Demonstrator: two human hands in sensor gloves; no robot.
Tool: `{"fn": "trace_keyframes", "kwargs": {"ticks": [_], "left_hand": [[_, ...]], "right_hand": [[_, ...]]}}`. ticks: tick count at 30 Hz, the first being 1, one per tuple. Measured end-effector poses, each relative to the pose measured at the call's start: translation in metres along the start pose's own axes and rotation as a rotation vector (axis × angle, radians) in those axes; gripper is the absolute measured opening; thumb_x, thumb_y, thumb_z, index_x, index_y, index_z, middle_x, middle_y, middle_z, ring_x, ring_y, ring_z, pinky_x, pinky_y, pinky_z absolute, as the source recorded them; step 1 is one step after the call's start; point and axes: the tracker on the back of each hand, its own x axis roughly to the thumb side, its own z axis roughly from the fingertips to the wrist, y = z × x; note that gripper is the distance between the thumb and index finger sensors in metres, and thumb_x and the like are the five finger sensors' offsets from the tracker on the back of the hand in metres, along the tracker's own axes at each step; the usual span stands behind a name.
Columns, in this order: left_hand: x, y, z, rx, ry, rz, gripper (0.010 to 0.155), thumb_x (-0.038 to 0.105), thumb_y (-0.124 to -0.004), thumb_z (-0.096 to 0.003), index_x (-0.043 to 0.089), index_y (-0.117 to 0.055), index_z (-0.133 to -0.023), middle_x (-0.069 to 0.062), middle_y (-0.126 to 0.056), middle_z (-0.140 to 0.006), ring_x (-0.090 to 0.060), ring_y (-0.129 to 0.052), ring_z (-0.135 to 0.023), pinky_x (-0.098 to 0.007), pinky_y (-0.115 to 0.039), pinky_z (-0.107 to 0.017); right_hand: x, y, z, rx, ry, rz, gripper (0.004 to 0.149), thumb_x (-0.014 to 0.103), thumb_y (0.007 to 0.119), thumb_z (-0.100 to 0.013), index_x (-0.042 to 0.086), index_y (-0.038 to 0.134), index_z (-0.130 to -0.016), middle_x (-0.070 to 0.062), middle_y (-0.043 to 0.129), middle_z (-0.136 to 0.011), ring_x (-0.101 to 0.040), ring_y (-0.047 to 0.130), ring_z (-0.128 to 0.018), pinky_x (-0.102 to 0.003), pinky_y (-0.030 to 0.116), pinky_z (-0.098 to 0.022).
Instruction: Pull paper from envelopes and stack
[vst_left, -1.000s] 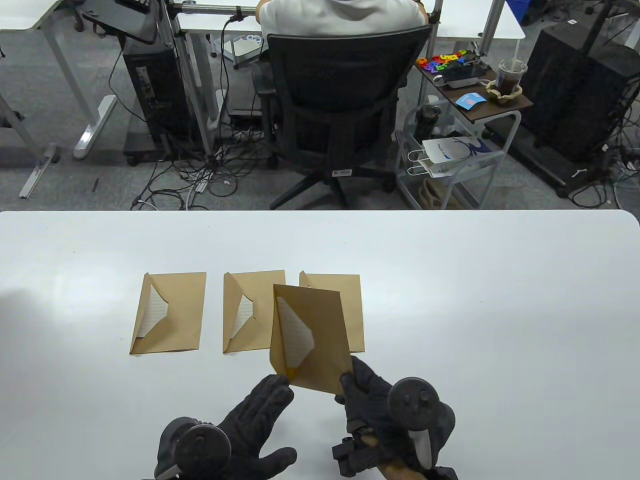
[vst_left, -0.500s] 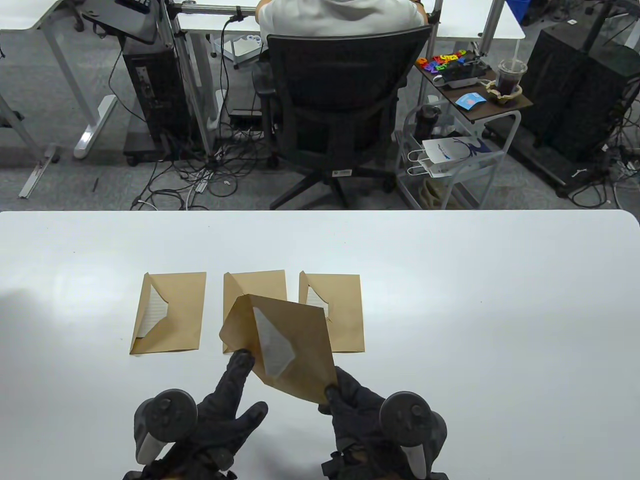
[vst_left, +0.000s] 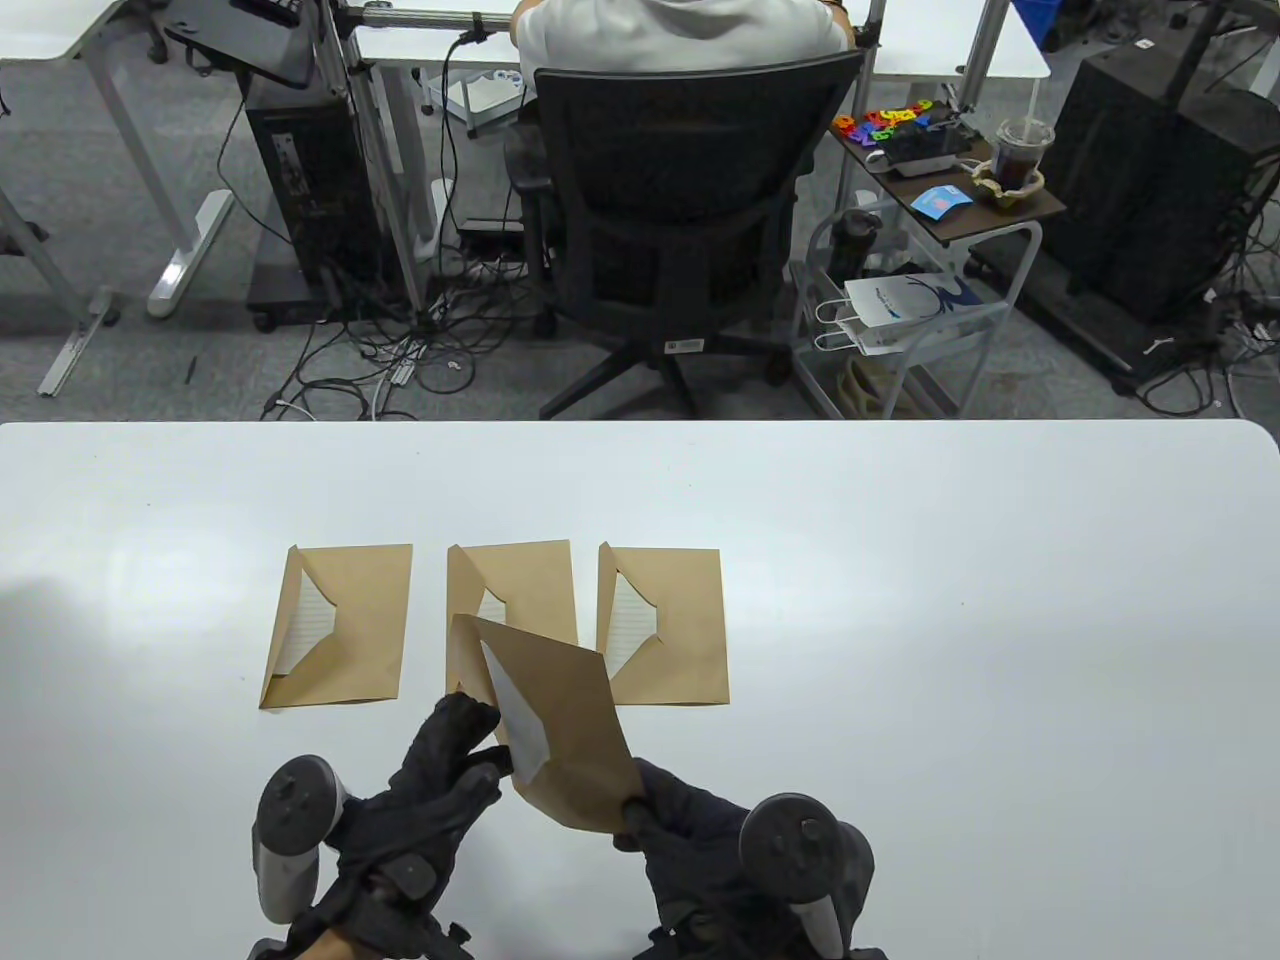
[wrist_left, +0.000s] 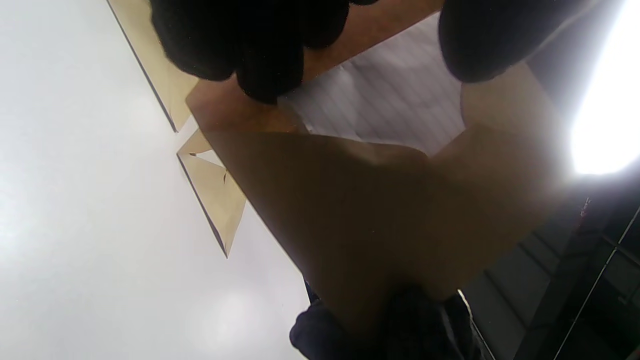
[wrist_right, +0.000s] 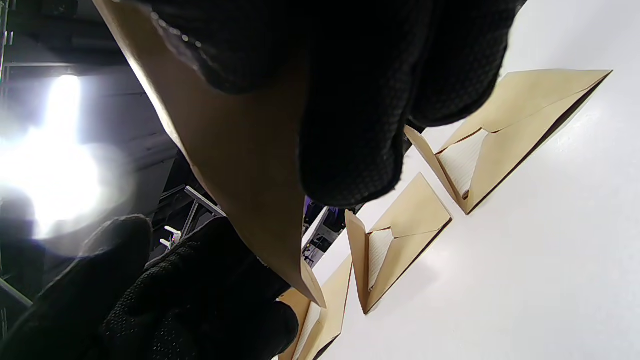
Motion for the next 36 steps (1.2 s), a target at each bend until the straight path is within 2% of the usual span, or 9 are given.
{"fn": "trace_keyframes", "kwargs": {"ticks": [5, 7, 12, 14, 16, 23, 27, 33, 36], "left_hand": [[0.0, 0.003, 0.002, 0.013, 0.017, 0.041, 0.085, 0.055, -0.079, -0.0492, 0.016, -0.036, -0.112, -0.006, -0.06, -0.109, -0.028, -0.091, -0.087, -0.052, -0.077, -0.066], [0.0, 0.003, 0.003, 0.018, 0.027, 0.039, 0.083, 0.054, -0.08, -0.0494, 0.016, -0.039, -0.111, -0.004, -0.065, -0.106, -0.028, -0.093, -0.084, -0.052, -0.078, -0.065], [0.003, 0.005, 0.004, 0.076, 0.03, -0.084, 0.066, 0.049, -0.083, -0.0496, 0.019, -0.061, -0.105, 0.0, -0.082, -0.092, -0.025, -0.101, -0.074, -0.051, -0.083, -0.059], [0.004, 0.008, 0.005, 0.108, 0.036, -0.128, 0.054, 0.045, -0.083, -0.0501, 0.021, -0.073, -0.097, 0.002, -0.09, -0.083, -0.023, -0.105, -0.066, -0.05, -0.085, -0.056], [0.003, 0.01, 0.005, 0.117, 0.041, -0.153, 0.048, 0.043, -0.084, -0.0498, 0.022, -0.078, -0.092, 0.002, -0.093, -0.079, -0.022, -0.107, -0.062, -0.05, -0.087, -0.054], [0.009, 0.019, 0.005, 0.131, 0.032, -0.218, 0.046, 0.045, -0.085, -0.0487, 0.02, -0.084, -0.087, 0.001, -0.097, -0.072, -0.022, -0.11, -0.054, -0.049, -0.089, -0.049], [0.011, 0.03, 0.007, 0.162, 0.042, -0.276, 0.046, 0.044, -0.086, -0.0482, 0.02, -0.085, -0.086, 0.001, -0.098, -0.071, -0.021, -0.11, -0.052, -0.048, -0.09, -0.047], [0.01, 0.044, 0.01, 0.202, 0.07, -0.273, 0.045, 0.043, -0.086, -0.0482, 0.018, -0.087, -0.086, -0.001, -0.099, -0.069, -0.022, -0.111, -0.049, -0.049, -0.091, -0.046], [0.007, 0.047, 0.011, 0.185, 0.106, -0.273, 0.045, 0.043, -0.087, -0.0479, 0.018, -0.09, -0.085, -0.001, -0.102, -0.067, -0.022, -0.112, -0.046, -0.048, -0.092, -0.044]], "right_hand": [[0.0, 0.001, 0.001, -0.012, -0.003, 0.04, 0.042, 0.03, 0.085, -0.037, 0.028, 0.087, -0.079, -0.001, 0.105, -0.066, -0.018, 0.113, -0.045, -0.047, 0.088, -0.048], [0.0, 0.003, 0.001, -0.013, -0.005, 0.053, 0.042, 0.03, 0.085, -0.037, 0.027, 0.087, -0.079, -0.002, 0.105, -0.066, -0.018, 0.113, -0.045, -0.047, 0.088, -0.048], [0.003, 0.007, 0.003, -0.014, -0.025, 0.103, 0.042, 0.031, 0.085, -0.037, 0.027, 0.087, -0.079, -0.002, 0.106, -0.065, -0.018, 0.113, -0.044, -0.047, 0.089, -0.048], [0.005, 0.008, 0.005, -0.019, -0.036, 0.122, 0.042, 0.031, 0.085, -0.038, 0.026, 0.087, -0.08, -0.002, 0.106, -0.065, -0.018, 0.113, -0.044, -0.047, 0.089, -0.047], [0.005, 0.009, 0.005, -0.017, -0.039, 0.134, 0.042, 0.031, 0.085, -0.038, 0.025, 0.087, -0.08, -0.003, 0.106, -0.065, -0.018, 0.113, -0.044, -0.047, 0.089, -0.047], [0.005, 0.0, 0.006, -0.061, -0.001, 0.146, 0.042, 0.031, 0.085, -0.038, 0.024, 0.088, -0.08, -0.004, 0.106, -0.065, -0.018, 0.113, -0.042, -0.047, 0.089, -0.046], [0.002, -0.012, 0.005, -0.109, 0.039, 0.149, 0.042, 0.03, 0.085, -0.038, 0.023, 0.088, -0.08, -0.004, 0.106, -0.064, -0.019, 0.113, -0.041, -0.047, 0.089, -0.045], [-0.002, -0.034, 0.003, -0.182, 0.097, 0.107, 0.042, 0.03, 0.085, -0.038, 0.022, 0.088, -0.08, -0.005, 0.106, -0.064, -0.019, 0.113, -0.041, -0.047, 0.089, -0.045], [-0.005, -0.046, 0.002, -0.215, 0.13, 0.065, 0.042, 0.03, 0.085, -0.039, 0.022, 0.087, -0.08, -0.005, 0.106, -0.064, -0.019, 0.113, -0.041, -0.047, 0.09, -0.045]]}}
